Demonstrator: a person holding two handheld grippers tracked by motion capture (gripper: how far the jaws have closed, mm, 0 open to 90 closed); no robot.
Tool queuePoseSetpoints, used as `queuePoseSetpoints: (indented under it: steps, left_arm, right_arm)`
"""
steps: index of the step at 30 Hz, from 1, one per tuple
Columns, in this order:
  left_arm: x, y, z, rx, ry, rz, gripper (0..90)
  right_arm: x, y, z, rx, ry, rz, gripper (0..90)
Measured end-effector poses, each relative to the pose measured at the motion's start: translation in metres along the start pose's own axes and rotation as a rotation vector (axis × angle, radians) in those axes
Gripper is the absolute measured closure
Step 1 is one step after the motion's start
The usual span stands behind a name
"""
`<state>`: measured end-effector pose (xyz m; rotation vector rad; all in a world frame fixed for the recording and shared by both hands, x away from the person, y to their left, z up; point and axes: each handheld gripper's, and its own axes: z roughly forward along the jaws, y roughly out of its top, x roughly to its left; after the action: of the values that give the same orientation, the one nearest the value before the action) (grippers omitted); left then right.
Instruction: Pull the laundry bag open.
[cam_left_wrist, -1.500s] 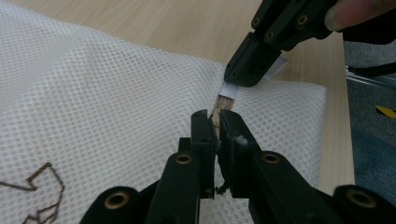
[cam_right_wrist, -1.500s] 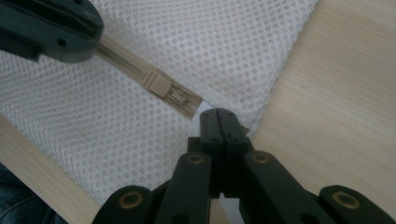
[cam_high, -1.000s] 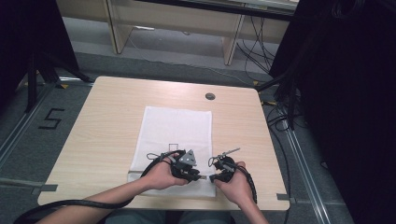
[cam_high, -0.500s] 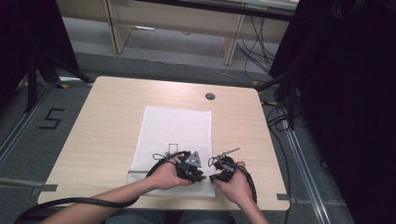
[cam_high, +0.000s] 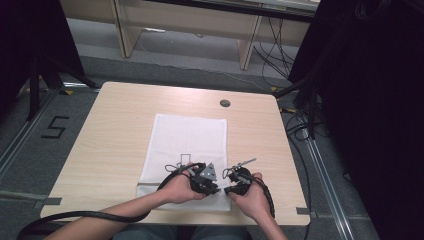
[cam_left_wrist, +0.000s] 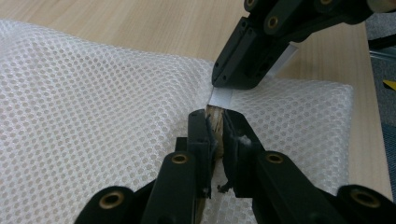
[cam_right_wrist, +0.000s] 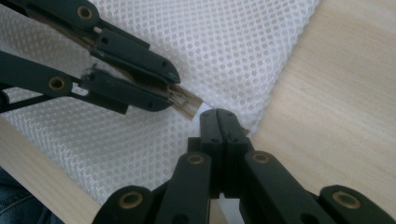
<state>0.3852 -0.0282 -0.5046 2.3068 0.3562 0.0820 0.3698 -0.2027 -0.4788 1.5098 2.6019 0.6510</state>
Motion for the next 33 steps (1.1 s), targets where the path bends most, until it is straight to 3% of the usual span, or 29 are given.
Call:
queuePoseSetpoints:
  steps: [4,12,14,18,20,24,25,33]
  left_arm:
    - [0.0005,0.0004,-0.0002,0.001,-0.003,0.003,81.6]
    - [0.0000,0.0001,-0.0007,-0.008,-0.003,-0.016,81.7]
    - [-0.0003,0.0005,-0.0013,-0.010,-0.001,-0.015,81.8]
    - [-0.0002,0.0012,-0.0024,-0.008,0.000,-0.006,81.8]
    - [0.0000,0.0016,-0.0026,-0.006,0.001,0.017,81.8]
    - [-0.0005,0.0022,-0.0036,-0.008,-0.003,0.000,81.8]
    - [-0.0006,0.0023,-0.0040,-0.006,-0.003,0.004,81.9]
    - [-0.0018,0.0023,-0.0046,-0.004,-0.001,0.013,82.0]
  right_arm:
    - [-0.0003,0.0038,0.0002,-0.041,-0.011,-0.010,90.0]
    - [0.0033,0.0050,0.0067,-0.019,-0.007,-0.019,90.0]
    - [0.0047,0.0046,0.0062,-0.008,-0.008,0.007,90.0]
    - [0.0032,0.0044,0.0065,-0.004,-0.010,0.005,90.0]
    - [0.0024,0.0043,0.0067,-0.006,-0.003,-0.004,90.0]
    - [0.0012,0.0047,0.0073,-0.008,0.003,-0.021,90.0]
    - [0.0023,0.0045,0.0069,-0.002,0.000,-0.002,90.0]
    - [0.0016,0.0043,0.0067,-0.003,0.004,-0.007,90.0]
